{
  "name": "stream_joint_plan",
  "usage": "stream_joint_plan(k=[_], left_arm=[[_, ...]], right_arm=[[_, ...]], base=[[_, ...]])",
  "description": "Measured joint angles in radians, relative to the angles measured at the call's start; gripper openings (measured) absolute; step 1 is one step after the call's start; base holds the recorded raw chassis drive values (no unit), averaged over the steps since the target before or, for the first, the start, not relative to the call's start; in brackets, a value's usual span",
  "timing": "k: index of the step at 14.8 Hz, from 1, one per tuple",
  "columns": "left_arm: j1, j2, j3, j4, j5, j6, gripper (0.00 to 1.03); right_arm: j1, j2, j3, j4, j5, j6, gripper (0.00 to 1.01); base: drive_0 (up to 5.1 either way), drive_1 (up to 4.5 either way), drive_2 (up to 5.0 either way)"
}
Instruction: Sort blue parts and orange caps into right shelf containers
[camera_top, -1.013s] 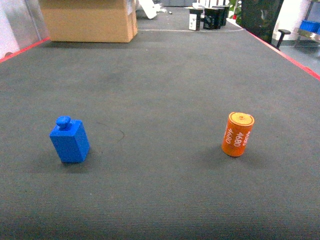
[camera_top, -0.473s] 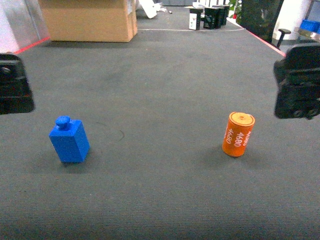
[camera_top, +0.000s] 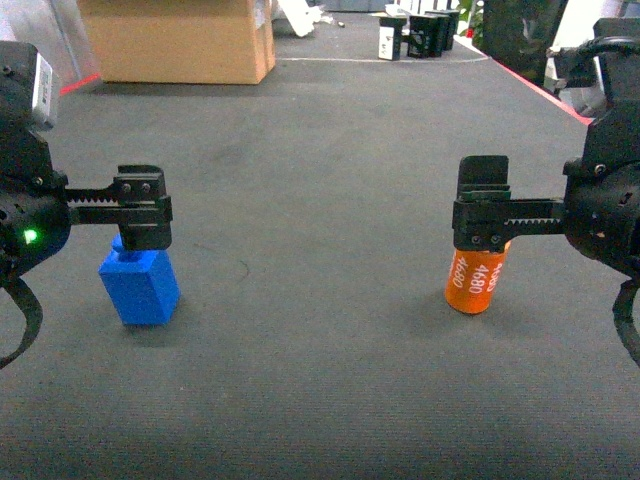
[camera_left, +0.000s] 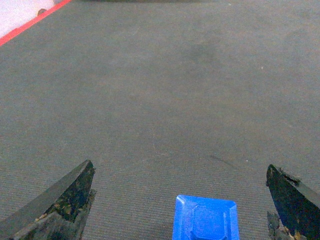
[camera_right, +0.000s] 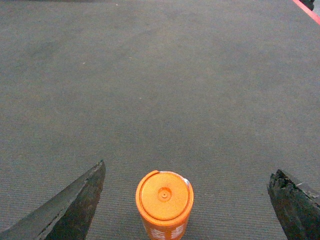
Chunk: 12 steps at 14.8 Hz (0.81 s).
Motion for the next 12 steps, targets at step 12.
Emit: stream_joint_plan(k=[12], left_arm=[[0.017,0.186,0.090,-0.016,0.062,-0.056,0.98]], right_arm=[[-0.006,0.218,0.153,-0.008,0.008,0.023,0.98]], base=[[0.0,0.00,0.0]])
